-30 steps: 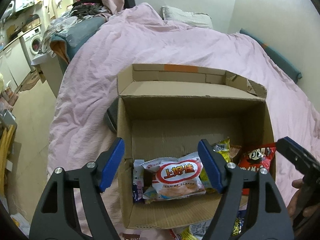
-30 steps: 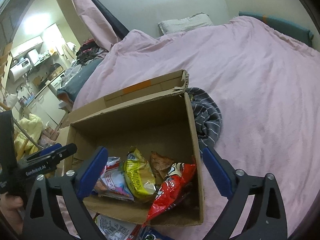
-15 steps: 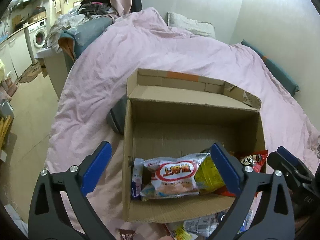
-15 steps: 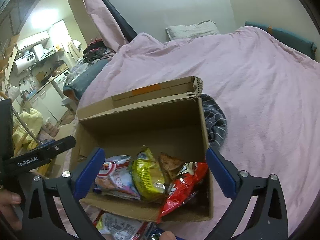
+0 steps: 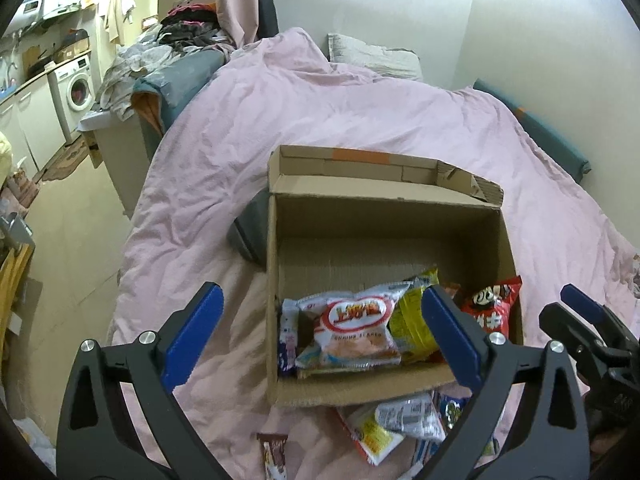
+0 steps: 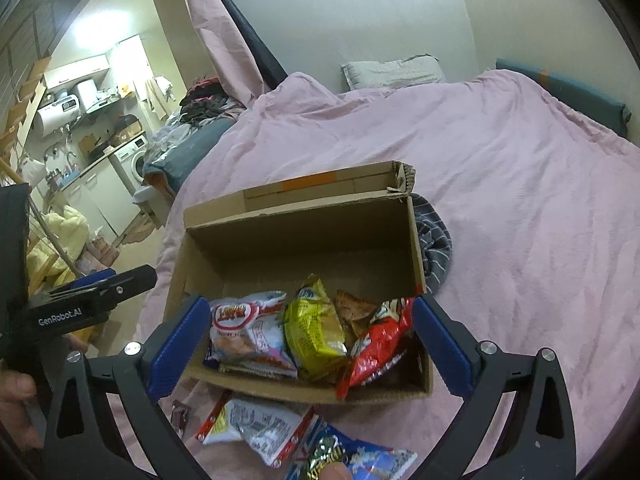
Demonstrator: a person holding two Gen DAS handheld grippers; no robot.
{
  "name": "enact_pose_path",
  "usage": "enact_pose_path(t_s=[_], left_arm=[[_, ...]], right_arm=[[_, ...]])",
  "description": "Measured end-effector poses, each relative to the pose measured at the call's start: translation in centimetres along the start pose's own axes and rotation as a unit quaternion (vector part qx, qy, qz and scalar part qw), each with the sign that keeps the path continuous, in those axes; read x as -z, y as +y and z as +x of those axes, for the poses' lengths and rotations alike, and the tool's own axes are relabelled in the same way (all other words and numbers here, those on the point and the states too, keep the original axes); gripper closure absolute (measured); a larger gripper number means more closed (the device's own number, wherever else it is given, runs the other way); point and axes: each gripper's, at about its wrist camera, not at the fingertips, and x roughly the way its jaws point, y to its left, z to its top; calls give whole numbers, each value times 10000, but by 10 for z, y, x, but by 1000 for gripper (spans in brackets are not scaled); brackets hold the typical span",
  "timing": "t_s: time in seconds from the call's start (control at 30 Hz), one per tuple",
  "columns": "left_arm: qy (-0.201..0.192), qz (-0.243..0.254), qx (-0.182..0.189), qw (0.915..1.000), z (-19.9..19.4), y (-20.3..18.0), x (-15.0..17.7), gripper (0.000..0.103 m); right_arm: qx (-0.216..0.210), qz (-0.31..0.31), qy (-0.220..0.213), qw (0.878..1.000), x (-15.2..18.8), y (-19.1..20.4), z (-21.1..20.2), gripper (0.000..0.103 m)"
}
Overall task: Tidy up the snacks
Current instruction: 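Withdraw both tools from the box back over the remaining pile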
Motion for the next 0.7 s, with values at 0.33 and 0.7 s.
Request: enact_pose_path(t_s=[0.33,0.7], left_arm=[[264,15,-130,9996,-24,15,29,5],[567,-36,-383,9977,-36,33,60,5]], right_arm=[[26,190,47,9998,17,-2,-25,0],[106,507,268,9983,40,-13,-42,0]])
